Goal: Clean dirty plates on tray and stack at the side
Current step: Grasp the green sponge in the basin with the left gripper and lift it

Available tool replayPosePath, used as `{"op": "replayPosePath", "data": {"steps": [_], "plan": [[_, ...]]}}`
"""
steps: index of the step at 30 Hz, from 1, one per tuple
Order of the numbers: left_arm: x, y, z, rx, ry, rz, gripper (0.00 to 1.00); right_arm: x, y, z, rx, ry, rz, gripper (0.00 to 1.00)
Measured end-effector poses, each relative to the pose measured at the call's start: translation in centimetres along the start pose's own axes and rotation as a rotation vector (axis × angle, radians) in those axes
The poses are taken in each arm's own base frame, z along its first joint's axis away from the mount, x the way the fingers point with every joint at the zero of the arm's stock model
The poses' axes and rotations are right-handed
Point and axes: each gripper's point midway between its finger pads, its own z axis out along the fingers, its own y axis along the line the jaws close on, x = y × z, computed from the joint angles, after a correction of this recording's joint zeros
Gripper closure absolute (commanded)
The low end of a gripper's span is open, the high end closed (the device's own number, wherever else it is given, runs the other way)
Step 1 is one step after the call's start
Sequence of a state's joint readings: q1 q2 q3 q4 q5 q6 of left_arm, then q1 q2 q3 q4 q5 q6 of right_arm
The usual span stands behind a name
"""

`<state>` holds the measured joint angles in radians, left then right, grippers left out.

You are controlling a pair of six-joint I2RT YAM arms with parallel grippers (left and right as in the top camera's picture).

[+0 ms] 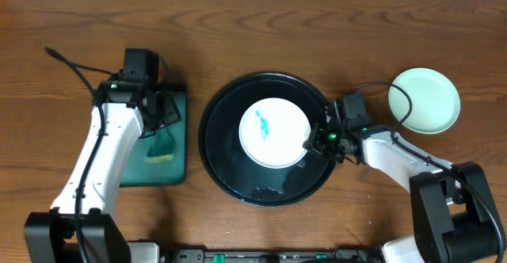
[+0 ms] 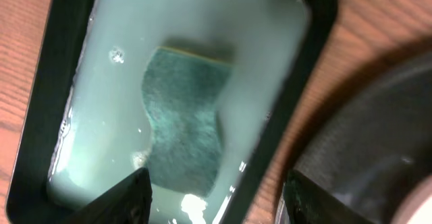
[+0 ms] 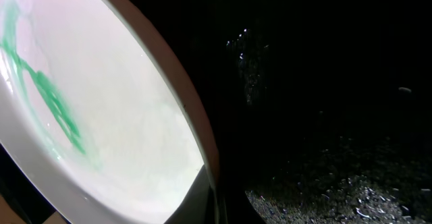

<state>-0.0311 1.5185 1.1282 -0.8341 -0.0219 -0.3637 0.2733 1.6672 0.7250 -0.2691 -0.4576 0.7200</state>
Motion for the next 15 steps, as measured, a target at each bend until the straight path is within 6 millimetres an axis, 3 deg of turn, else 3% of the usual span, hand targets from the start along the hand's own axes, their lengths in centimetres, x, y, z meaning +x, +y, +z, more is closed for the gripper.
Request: {"op": "replayPosePath", "data": {"steps": [7, 12, 15], "plan": [[0.9, 2.1, 2.4, 0.013, 0.027, -0.043, 0.51, 0.0, 0.0, 0.0, 0.001, 0.001, -0.005, 0.98], [1.0, 2.1, 3.2, 0.023, 0.037, -0.029, 0.57, 0.0, 0.0, 0.0, 0.001, 0.000, -0.005, 0.98], [1.5, 1.9, 4.7, 0.022, 0.083, -0.025, 0.64, 0.0, 0.0, 0.0, 0.002, 0.001, -0.004, 0.98]]}}
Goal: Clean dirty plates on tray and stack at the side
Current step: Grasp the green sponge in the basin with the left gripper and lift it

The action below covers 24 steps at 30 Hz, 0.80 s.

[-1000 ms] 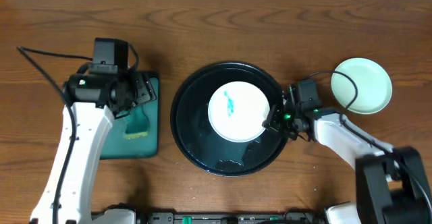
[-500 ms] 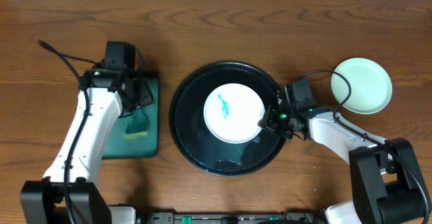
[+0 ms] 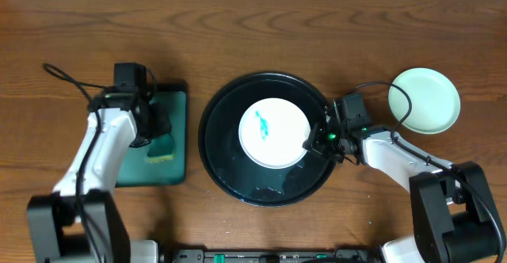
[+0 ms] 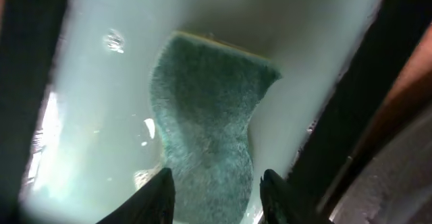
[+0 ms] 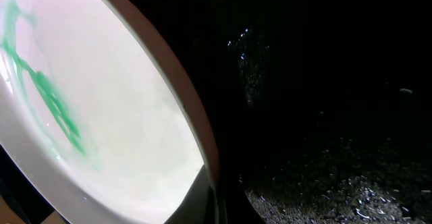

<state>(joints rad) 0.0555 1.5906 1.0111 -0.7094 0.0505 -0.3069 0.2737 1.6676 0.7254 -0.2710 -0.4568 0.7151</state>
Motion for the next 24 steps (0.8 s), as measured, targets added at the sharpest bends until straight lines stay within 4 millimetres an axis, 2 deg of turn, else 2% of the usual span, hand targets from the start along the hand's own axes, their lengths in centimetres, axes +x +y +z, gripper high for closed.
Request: {"op": "replayPosePath", "data": {"steps": [4, 5, 7, 8, 20, 24], "plan": [[1.1, 0.2, 2.8, -0.023, 0.090, 0.005, 0.64, 0.0, 0.0, 0.0, 0.002, 0.002, 0.001, 0.98], [1.3, 0.3, 3.6, -0.030, 0.108, 0.005, 0.68, 0.1, 0.0, 0.0, 0.004, 0.004, 0.003, 0.98], [1.4, 0.3, 4.3, -0.035, 0.122, 0.008, 0.91, 0.2, -0.1, 0.0, 0.008, 0.010, 0.005, 0.99], [1.4, 0.3, 4.4, -0.036, 0.122, 0.007, 0.93, 0.2, -0.1, 0.0, 0.010, 0.013, 0.005, 0.99], [1.2, 0.3, 4.4, -0.032, 0.113, 0.014, 0.93, 0.8, -0.1, 0.0, 0.010, 0.038, 0.010, 0.98], [0.7, -0.2, 3.1, -0.012, 0.063, 0.022, 0.93, 0.8, -0.1, 0.0, 0.010, 0.038, 0.010, 0.98]]}}
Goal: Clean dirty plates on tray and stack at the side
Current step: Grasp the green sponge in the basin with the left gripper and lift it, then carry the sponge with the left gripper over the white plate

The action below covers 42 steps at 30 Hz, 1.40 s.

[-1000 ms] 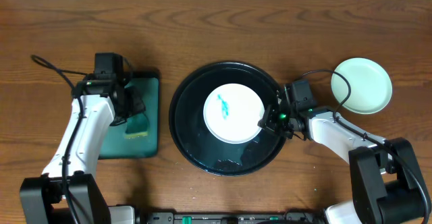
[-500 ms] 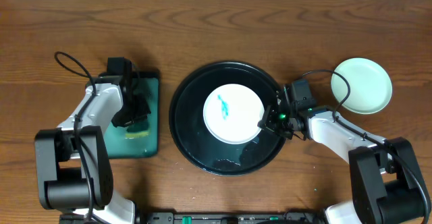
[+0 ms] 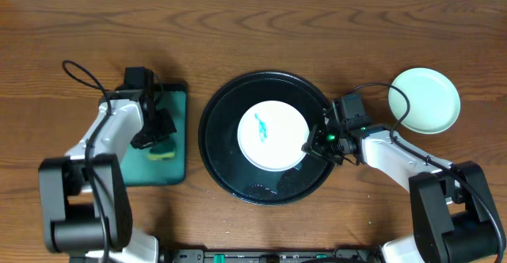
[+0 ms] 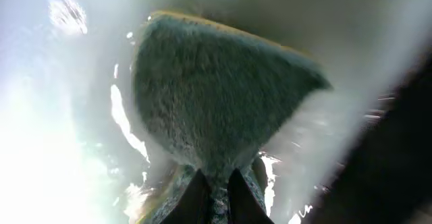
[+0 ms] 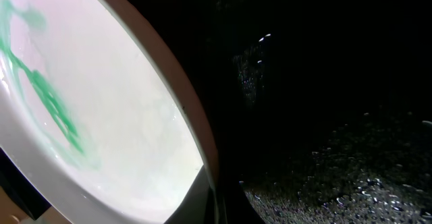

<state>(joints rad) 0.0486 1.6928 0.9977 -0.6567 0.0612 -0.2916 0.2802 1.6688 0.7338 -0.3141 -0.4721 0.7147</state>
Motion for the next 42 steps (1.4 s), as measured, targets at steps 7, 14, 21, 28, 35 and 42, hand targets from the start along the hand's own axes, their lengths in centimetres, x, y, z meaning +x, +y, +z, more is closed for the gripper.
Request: {"op": "replayPosePath", "data": {"steps": [7, 14, 21, 28, 35, 42], "plan": [[-1.7, -3.7, -9.7, 0.141, -0.315, 0.115, 0.93, 0.0, 0.0, 0.0, 0.000, 0.000, 0.000, 0.98], [-3.0, -4.3, -18.1, 0.114, -0.658, 0.244, 0.93, 0.0, 0.0, 0.0, 0.001, 0.000, -0.004, 0.98], [-4.5, -3.5, -21.0, 0.034, -0.803, 0.297, 0.93, 0.0, 0.0, 0.0, 0.001, 0.001, -0.015, 0.98], [-4.8, -3.0, -21.2, -0.013, -0.816, 0.324, 0.93, 0.0, 0.0, 0.0, 0.001, 0.001, -0.017, 0.98], [-4.9, -2.7, -21.2, -0.037, -0.822, 0.323, 0.93, 0.0, 0.0, 0.0, 0.001, 0.001, -0.018, 0.99], [-4.9, -2.6, -21.3, -0.045, -0.823, 0.332, 0.93, 0.1, 0.0, 0.0, 0.002, 0.002, -0.019, 0.98]]}}
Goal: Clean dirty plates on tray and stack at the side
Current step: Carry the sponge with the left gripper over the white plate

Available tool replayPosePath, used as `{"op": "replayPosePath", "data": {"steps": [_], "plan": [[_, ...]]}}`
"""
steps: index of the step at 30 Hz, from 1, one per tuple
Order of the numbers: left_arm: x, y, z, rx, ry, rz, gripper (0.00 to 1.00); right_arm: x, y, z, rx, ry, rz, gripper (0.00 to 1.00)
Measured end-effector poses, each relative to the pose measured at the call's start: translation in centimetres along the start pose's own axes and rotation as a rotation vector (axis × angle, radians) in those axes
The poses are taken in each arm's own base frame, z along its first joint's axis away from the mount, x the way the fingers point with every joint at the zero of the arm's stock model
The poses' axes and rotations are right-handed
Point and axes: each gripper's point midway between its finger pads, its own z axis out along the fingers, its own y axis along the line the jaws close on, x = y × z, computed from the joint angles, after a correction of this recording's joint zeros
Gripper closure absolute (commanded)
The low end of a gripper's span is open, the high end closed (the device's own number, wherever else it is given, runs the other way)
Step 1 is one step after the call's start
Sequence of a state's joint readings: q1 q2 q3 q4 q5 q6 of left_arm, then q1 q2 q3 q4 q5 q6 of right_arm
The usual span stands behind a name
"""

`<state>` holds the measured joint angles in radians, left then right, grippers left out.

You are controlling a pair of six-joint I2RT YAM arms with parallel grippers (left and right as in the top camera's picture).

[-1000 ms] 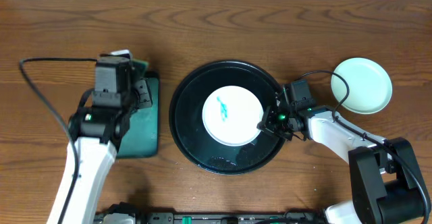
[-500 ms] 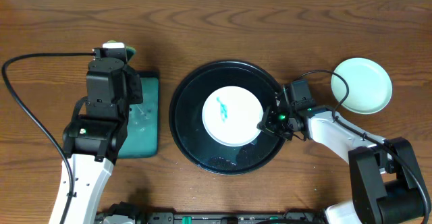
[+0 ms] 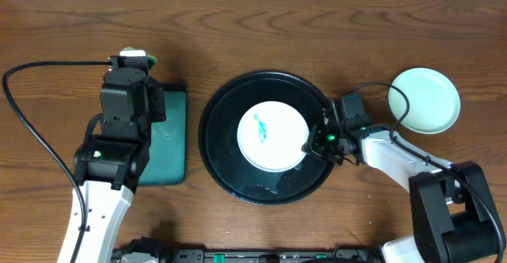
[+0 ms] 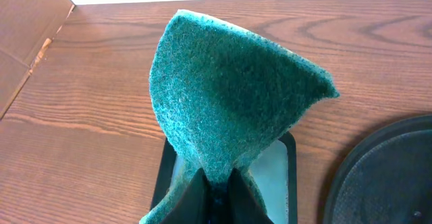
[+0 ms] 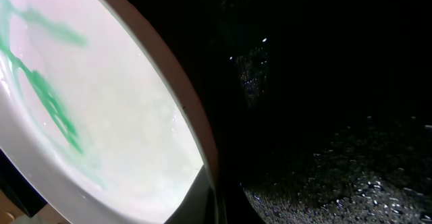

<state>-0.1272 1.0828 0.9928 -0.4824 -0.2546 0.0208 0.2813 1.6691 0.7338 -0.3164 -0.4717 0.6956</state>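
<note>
A white plate [image 3: 273, 132] smeared with green [image 5: 54, 109] lies in the round black tray [image 3: 230, 168]. My right gripper [image 5: 209, 183] is shut on the plate's right rim, also seen from overhead [image 3: 314, 144]. My left gripper [image 4: 216, 187] is shut on a dark green sponge [image 4: 229, 96], which it holds up in the air over the small rectangular tray of soapy water [image 4: 287, 177]. From overhead the left wrist hides its fingers; only a tip of the sponge [image 3: 149, 58] shows.
A clean pale green plate [image 3: 424, 99] rests on the wooden table at the right of the black tray. The rectangular soap tray [image 3: 170, 144] sits left of the black tray. Water drops lie on the black tray's floor [image 5: 337, 170].
My left gripper, then shut on the sponge down in the soapy water, now holds it high above the rectangular tray. The right gripper keeps its hold on the plate's rim.
First my left gripper hung open over the sponge lying in the soapy water. Then its fingers were lower, either side of the sponge. Then it was shut on the sponge, and now the sponge is up out of the water. The right gripper held the plate throughout.
</note>
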Motion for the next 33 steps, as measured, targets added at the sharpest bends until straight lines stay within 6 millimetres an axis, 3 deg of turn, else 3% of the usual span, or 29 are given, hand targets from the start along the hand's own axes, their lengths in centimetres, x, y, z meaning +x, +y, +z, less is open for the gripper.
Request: {"op": "replayPosePath", "data": {"steps": [15, 23, 27, 33], "plan": [[0.7, 0.1, 0.2, -0.009, 0.029, 0.008, 0.93, 0.1, 0.0, 0.0, 0.001, 0.002, -0.002, 0.98], [6.7, 0.6, 4.5, -0.067, 0.300, -0.114, 0.93, 0.1, 0.0, 0.0, 0.003, 0.004, -0.002, 0.98], [9.6, -0.2, 6.0, -0.037, 0.428, -0.169, 0.93, 0.5, 0.0, 0.1, 0.010, 0.016, -0.016, 0.98], [9.5, -2.8, 5.3, 0.092, 0.445, -0.210, 0.93, 1.7, 0.8, 0.6, 0.021, 0.040, -0.081, 0.98]]}}
